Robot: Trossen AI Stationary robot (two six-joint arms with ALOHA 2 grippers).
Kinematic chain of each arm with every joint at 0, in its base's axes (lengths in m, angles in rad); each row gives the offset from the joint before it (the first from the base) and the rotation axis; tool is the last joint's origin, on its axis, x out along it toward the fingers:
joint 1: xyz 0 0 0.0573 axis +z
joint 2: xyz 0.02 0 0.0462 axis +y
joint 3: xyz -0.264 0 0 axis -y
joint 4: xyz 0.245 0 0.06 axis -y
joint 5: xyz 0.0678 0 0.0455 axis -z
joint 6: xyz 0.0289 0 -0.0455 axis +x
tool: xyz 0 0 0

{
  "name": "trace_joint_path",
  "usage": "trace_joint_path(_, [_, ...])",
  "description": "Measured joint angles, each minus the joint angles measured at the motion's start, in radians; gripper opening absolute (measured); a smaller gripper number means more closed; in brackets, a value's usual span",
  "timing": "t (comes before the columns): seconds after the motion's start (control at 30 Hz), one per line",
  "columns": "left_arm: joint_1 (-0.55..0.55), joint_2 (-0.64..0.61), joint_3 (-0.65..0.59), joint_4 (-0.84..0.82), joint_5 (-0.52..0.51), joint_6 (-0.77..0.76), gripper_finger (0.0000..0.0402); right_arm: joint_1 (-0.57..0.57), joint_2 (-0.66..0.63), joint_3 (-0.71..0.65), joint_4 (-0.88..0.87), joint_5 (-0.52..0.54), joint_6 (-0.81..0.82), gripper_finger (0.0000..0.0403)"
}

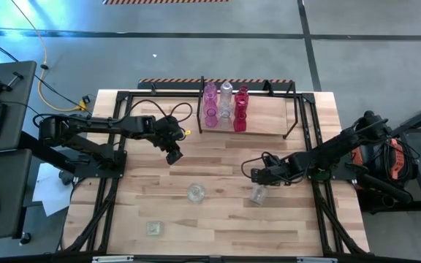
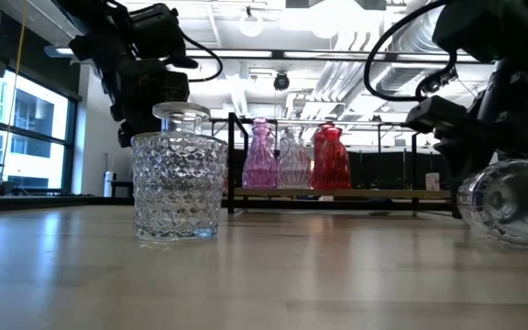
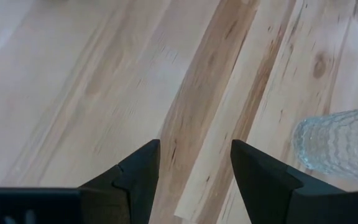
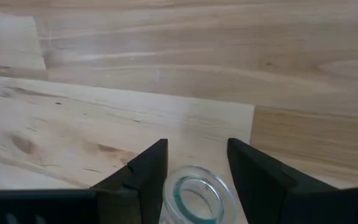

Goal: Sort vases onto shelf
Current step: Put the transparent vase on the shelf

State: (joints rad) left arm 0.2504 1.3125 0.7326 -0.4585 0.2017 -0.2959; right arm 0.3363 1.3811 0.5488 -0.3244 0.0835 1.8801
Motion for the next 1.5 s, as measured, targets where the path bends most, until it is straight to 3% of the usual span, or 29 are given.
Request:
trace_joint_path(0.13, [0.0, 0.0, 0.0, 0.0, 0.0, -0.008, 0.0186, 0.0, 0.0, 0.0, -0.002, -0.017, -0.017, 0.0129])
trace_joint_path(0.43, [0.0, 0.0, 0.0, 0.0, -0.001, -0.017, 0.0186, 0.0, 0.0, 0.0, 0.001, -0.037, -0.057, 0.0007])
trace_joint_path(1.03, [0.0, 0.0, 0.0, 0.0, -0.001, -0.017, 0.0186, 0.0, -0.022, 0.0, -0.006, -0.06, -0.095, 0.0])
trace_joint_path(1.1, [0.0, 0.0, 0.0, 0.0, -0.001, -0.017, 0.0186, -0.002, -0.032, 0.023, -0.068, -0.064, -0.118, 0.0])
trace_joint_path(1.33, [0.0, 0.0, 0.0, 0.0, -0.001, -0.017, 0.0186, -0.002, -0.036, 0.245, -0.526, -0.048, -0.313, 0.0])
trace_joint_path(1.5, [0.0, 0.0, 0.0, 0.003, -0.002, -0.017, 0.0186, 0.009, -0.036, 0.364, -0.647, -0.034, -0.405, 0.0])
